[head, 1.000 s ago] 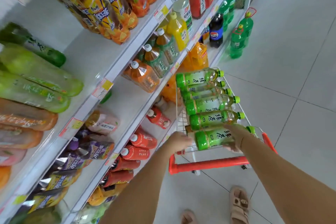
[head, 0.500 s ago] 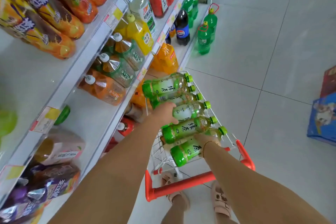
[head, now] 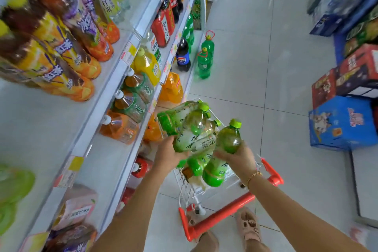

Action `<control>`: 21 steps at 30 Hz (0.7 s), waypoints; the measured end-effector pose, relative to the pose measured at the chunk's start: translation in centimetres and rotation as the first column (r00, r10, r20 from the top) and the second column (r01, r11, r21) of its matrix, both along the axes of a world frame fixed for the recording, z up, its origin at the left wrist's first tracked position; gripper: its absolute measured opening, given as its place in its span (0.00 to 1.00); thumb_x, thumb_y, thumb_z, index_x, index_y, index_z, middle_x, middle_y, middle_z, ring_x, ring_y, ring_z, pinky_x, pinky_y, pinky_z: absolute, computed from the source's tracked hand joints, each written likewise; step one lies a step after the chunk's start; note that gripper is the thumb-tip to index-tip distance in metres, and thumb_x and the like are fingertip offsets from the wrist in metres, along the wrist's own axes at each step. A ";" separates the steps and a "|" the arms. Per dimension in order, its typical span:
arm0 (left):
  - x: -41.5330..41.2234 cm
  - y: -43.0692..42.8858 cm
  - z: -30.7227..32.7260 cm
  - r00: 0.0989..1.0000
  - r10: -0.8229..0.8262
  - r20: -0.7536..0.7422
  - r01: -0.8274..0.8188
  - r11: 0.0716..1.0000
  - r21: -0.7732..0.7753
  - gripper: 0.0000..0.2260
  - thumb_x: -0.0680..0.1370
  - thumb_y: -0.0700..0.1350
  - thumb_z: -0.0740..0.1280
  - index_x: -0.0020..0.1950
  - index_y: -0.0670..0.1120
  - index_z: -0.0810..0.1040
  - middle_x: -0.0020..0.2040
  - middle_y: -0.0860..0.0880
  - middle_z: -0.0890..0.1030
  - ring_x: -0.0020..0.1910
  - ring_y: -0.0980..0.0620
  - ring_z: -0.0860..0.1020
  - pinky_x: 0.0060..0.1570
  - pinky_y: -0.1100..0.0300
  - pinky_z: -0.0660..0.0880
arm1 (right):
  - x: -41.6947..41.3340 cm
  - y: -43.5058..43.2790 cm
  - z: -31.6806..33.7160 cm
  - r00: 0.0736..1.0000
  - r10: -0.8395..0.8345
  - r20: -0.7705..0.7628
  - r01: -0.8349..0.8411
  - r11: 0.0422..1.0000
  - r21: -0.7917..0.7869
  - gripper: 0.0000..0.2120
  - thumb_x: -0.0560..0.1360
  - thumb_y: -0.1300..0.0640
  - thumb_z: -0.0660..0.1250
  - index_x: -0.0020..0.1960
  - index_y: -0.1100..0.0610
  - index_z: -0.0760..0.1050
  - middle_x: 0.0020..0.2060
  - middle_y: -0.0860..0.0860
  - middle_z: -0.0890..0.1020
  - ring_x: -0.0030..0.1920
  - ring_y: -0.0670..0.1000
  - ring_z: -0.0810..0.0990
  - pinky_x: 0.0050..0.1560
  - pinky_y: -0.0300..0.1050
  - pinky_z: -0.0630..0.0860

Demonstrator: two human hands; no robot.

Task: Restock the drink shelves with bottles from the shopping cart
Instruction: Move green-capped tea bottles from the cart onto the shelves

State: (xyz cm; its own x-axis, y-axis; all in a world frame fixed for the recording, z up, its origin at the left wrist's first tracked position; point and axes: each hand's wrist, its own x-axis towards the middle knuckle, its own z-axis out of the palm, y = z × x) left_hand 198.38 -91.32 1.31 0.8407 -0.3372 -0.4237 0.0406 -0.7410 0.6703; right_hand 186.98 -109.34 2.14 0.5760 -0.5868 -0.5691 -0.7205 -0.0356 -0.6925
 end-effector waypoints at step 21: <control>-4.9 16.0 15.2 0.228 0.955 0.192 -0.747 0.298 -0.594 0.13 0.70 0.41 0.75 0.52 0.44 0.77 0.45 0.50 0.79 0.39 0.53 0.77 0.51 0.58 0.77 | 17.9 20.3 18.6 0.115 0.563 0.818 -0.693 0.636 -0.340 0.33 0.63 0.60 0.78 0.63 0.51 0.68 0.55 0.39 0.75 0.55 0.34 0.73 0.59 0.31 0.71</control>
